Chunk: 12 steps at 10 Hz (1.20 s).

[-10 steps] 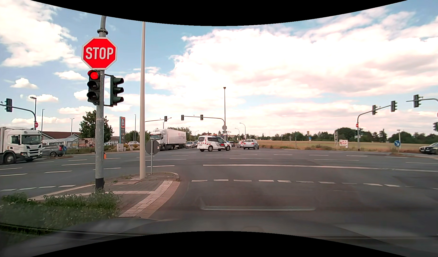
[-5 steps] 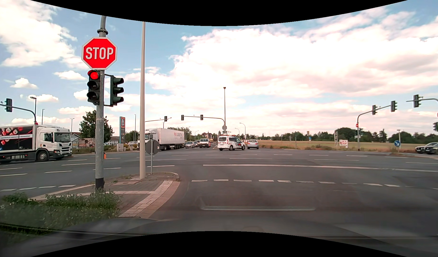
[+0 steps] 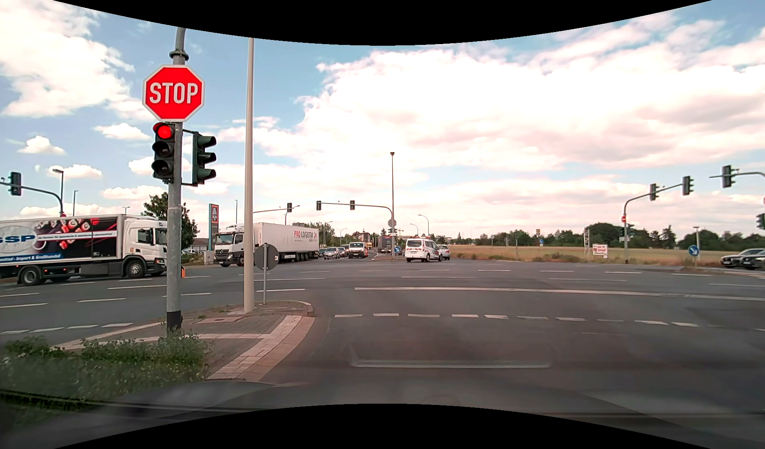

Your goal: Follow the waypoints while adhering to traffic rules and regulations

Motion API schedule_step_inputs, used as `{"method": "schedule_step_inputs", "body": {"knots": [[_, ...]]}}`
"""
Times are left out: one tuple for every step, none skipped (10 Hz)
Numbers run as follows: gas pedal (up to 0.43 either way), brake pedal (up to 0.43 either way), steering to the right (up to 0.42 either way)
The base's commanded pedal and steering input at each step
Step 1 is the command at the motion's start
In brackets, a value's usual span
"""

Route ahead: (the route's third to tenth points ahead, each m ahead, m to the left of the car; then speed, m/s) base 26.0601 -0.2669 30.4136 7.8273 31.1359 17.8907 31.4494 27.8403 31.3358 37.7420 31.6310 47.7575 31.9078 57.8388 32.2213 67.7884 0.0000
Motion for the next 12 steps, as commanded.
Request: {"method": "schedule_step_inputs", "body": {"knots": [[0.0, 0.329, -0.005], [0.0, 0.329, -0.005], [0.0, 0.329, -0.005], [0.0, 0.335, -0.004], [0.0, 0.335, -0.005], [0.0, 0.329, -0.004], [0.0, 0.329, -0.004], [0.0, 0.335, -0.004], [0.0, 0.329, -0.005], [0.0, 0.335, -0.005], [0.0, 0.329, -0.005], [0.0, 0.329, -0.004]]}}
